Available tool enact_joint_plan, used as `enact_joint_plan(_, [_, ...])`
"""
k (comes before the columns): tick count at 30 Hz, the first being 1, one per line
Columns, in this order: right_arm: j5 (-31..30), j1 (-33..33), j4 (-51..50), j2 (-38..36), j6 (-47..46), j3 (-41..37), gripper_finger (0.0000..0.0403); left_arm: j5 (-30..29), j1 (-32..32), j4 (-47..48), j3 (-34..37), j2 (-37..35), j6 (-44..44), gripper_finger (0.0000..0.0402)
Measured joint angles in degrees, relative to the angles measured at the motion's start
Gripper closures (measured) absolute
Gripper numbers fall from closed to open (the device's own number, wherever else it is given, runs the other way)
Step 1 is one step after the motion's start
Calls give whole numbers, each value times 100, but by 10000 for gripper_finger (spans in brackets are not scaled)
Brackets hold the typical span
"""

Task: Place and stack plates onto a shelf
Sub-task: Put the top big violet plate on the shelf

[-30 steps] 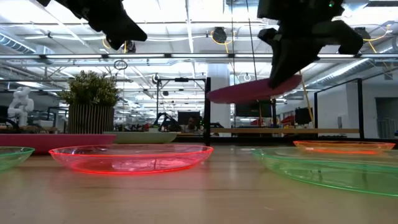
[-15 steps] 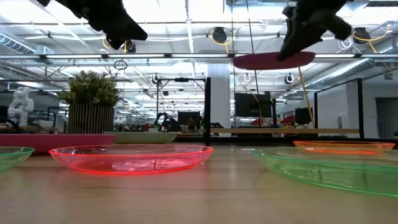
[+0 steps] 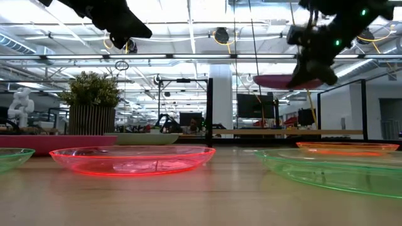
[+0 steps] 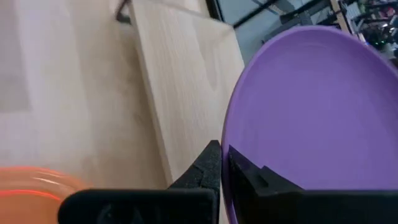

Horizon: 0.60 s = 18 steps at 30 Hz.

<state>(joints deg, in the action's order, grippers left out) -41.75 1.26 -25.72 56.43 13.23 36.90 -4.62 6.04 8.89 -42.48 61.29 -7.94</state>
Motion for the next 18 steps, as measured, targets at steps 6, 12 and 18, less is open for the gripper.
enact_joint_plan(6, [650, 601, 363, -5, 102, -410, 401, 0, 0, 32, 0, 16, 11, 400])
enact_joint_plan(12, [823, 1064, 368, -5, -3, -423, 401, -2, 0, 31, 0, 19, 15, 400])
enact_joint_plan(18, [1055, 1477, 354, -5, -370, -423, 401, -2, 0, 30, 0, 19, 8, 400])
